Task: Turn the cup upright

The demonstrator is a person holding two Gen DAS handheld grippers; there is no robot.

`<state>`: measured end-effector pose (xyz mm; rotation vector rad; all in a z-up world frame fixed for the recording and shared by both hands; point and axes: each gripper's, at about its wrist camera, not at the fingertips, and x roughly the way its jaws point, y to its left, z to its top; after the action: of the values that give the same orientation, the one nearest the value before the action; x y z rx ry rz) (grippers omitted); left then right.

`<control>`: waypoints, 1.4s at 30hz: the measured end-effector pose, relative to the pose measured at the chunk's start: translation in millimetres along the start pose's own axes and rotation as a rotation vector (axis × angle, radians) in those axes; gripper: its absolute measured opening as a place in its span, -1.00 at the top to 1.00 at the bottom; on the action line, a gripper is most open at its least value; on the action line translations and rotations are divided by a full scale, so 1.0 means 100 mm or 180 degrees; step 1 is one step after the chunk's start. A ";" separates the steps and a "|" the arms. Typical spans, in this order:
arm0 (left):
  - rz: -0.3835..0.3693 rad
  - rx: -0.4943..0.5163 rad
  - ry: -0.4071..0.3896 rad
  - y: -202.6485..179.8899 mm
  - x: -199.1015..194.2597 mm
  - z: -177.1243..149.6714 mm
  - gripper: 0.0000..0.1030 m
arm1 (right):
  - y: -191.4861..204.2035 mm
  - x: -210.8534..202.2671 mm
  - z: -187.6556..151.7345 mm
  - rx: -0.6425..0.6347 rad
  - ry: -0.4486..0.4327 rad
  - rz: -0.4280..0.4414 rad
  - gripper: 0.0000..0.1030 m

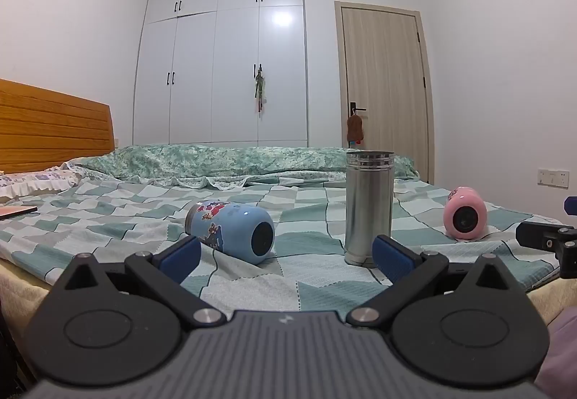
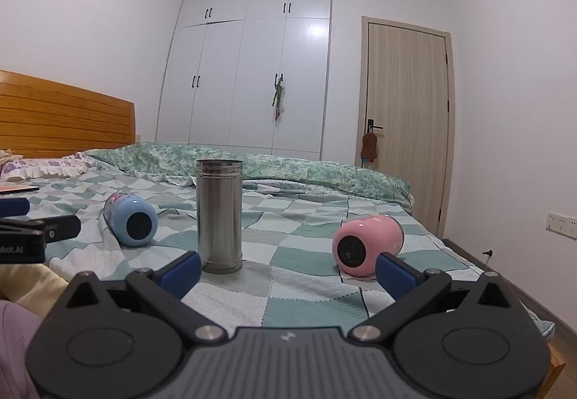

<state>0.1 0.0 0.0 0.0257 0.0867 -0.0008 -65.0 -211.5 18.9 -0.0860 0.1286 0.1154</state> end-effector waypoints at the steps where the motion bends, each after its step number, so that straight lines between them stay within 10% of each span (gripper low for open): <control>1: 0.0001 0.0000 0.0001 0.00 0.00 0.00 -1.00 | 0.00 0.00 0.00 -0.0001 -0.0001 0.0000 -1.00; 42: -0.0002 -0.0015 -0.0002 0.00 0.03 0.00 -1.00 | 0.00 -0.01 0.00 0.0005 -0.0002 0.0006 -1.00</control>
<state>2.7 -0.4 -0.6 0.0208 0.0862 -0.0013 -65.6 -211.5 18.7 -0.0844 0.1280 0.1172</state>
